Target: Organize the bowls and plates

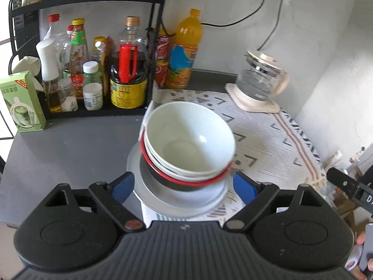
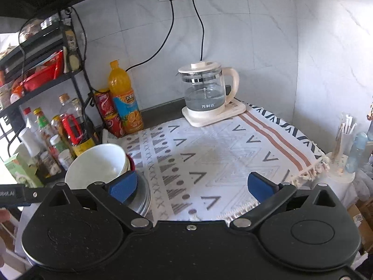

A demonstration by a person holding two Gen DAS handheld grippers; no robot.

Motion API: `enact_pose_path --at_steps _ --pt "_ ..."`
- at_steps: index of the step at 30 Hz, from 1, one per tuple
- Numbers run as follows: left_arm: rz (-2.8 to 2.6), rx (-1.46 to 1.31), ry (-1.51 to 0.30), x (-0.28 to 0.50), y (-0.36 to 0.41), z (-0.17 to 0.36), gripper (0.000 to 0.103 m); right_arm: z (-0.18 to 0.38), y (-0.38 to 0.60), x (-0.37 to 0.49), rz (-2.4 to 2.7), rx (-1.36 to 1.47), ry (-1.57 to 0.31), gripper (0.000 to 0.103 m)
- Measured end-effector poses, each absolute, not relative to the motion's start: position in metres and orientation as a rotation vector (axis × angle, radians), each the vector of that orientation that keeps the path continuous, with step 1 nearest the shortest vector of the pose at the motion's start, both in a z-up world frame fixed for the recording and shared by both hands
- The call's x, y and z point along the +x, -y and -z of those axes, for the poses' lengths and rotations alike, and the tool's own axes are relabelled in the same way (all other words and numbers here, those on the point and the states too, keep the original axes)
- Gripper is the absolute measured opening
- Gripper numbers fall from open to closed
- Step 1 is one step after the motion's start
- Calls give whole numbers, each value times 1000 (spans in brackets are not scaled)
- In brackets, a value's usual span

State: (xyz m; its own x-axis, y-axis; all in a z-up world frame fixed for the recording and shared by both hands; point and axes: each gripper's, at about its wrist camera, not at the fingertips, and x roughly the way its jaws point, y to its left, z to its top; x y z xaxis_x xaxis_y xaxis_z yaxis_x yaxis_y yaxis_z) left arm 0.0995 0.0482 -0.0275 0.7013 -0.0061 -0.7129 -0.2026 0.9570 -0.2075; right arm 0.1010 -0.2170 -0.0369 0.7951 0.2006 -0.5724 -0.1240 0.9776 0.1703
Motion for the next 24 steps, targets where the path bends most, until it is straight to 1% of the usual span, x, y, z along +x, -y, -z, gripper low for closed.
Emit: enact_pose_path --at_steps 5,12,24 --pt "-89 -244 -776 79 -34 20 90 35 217 84 -157 116 -652 102" --pt "-64 -227 -766 50 -26 9 90 21 210 63 -164 113 -625 102" --pt "-53 -175 -728 25 -19 -2 90 11 209 39 -181 79 -633 102"
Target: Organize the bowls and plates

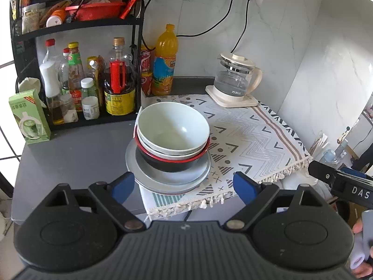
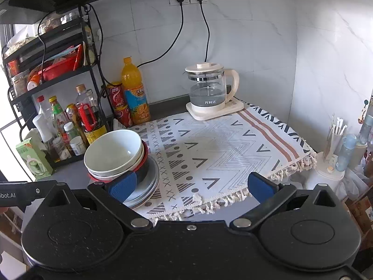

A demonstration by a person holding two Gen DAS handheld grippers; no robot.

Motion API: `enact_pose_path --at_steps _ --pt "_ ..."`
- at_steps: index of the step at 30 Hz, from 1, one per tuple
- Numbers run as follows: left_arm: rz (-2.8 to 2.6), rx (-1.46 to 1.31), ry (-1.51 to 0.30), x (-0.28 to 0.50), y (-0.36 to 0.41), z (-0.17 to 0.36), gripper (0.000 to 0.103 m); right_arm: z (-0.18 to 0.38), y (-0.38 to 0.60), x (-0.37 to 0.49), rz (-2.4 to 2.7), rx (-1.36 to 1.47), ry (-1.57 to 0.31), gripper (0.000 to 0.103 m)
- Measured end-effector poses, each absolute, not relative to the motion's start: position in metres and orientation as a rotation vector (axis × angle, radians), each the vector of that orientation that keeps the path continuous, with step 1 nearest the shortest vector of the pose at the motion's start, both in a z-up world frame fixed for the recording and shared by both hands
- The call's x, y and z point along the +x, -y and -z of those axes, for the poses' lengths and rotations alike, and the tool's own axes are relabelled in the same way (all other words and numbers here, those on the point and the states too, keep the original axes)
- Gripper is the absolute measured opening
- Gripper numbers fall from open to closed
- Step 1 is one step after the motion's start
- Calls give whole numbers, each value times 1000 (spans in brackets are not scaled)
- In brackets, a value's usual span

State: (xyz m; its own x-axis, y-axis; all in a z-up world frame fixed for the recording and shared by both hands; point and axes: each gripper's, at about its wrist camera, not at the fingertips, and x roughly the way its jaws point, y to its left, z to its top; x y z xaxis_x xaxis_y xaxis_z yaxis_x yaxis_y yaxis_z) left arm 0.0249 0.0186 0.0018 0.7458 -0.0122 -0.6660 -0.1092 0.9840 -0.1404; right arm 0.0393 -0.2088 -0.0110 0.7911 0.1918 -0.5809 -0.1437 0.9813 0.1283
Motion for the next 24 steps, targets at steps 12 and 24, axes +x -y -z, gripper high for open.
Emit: enact_pose_path --at_steps 12,24 --pt "-56 -174 -713 13 -27 -7 90 6 203 33 -212 72 -641 102" --pt "-43 -142 -695 8 -29 -7 90 6 198 28 -227 73 -663 103"
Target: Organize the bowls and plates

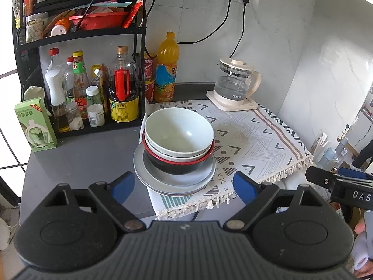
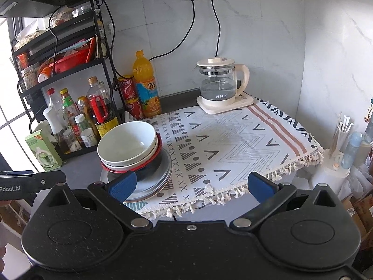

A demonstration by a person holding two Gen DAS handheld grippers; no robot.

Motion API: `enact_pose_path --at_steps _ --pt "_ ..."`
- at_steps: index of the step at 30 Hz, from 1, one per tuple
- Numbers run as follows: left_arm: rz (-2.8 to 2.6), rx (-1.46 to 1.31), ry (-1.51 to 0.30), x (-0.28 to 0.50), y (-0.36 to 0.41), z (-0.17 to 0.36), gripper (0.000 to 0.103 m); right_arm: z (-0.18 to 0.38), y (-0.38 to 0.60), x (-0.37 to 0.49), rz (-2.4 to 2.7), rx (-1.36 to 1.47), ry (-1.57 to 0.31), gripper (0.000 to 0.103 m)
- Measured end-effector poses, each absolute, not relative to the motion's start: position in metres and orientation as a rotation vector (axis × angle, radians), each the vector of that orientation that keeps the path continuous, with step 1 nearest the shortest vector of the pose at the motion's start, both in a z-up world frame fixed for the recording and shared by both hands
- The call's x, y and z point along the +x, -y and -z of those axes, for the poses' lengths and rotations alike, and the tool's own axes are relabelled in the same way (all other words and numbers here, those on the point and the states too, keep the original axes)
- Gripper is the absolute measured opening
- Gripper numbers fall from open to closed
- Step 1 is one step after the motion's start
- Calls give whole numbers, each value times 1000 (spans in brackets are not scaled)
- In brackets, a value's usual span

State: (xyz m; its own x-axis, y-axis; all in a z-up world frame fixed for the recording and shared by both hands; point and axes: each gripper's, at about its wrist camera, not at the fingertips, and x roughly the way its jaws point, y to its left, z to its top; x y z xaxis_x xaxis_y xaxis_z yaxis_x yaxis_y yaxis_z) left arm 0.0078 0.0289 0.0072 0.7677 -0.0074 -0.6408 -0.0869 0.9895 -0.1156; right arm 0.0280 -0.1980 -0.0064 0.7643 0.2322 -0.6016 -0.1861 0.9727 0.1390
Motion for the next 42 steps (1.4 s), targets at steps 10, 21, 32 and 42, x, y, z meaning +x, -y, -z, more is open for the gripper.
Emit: enact_pose_path --at_steps 10,21,32,42 --pt "-39 -142 -703 0 -27 -5 90 10 197 20 -236 77 -680 103" --pt "-24 -165 -704 -4 -22 2 90 10 201 12 -241 50 -693 103" --pt "-54 -164 -697 -4 -24 2 90 14 207 15 -241 74 -702 103" --pt "-57 -171 -703 0 -22 -2 90 17 211 19 -247 90 -716 103"
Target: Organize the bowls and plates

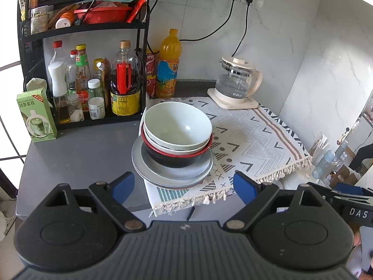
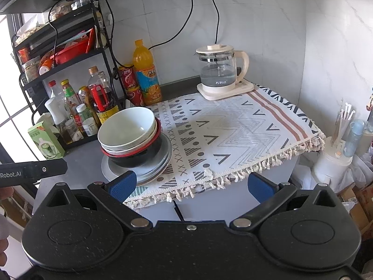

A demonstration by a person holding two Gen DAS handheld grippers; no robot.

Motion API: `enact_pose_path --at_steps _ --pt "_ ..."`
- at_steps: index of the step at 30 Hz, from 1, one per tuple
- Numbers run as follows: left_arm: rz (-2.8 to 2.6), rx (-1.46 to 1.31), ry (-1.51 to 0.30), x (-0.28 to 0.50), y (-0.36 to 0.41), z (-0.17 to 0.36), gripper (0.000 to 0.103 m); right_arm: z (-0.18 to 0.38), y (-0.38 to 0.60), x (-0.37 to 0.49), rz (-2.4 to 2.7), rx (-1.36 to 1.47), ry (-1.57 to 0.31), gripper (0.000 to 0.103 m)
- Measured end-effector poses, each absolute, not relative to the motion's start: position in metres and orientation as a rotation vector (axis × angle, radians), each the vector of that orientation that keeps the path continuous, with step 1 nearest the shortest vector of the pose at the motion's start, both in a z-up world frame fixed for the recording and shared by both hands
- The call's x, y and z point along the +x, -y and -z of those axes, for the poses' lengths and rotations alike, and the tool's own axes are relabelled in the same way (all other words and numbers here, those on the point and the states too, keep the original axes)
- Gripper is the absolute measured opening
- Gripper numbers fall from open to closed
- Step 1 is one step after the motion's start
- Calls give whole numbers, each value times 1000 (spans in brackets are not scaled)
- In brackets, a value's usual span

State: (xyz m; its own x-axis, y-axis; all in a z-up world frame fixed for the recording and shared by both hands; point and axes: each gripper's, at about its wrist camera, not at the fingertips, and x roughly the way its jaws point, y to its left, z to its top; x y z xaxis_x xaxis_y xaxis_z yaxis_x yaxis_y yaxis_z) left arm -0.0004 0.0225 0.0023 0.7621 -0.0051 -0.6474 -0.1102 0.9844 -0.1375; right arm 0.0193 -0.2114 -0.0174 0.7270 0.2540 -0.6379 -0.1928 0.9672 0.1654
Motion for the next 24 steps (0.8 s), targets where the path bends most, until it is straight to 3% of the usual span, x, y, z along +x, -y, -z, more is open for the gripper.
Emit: enact_pose_path --at_steps 24 --pt "-36 -127 -727 15 -19 9 90 21 208 36 -257 54 -739 103"
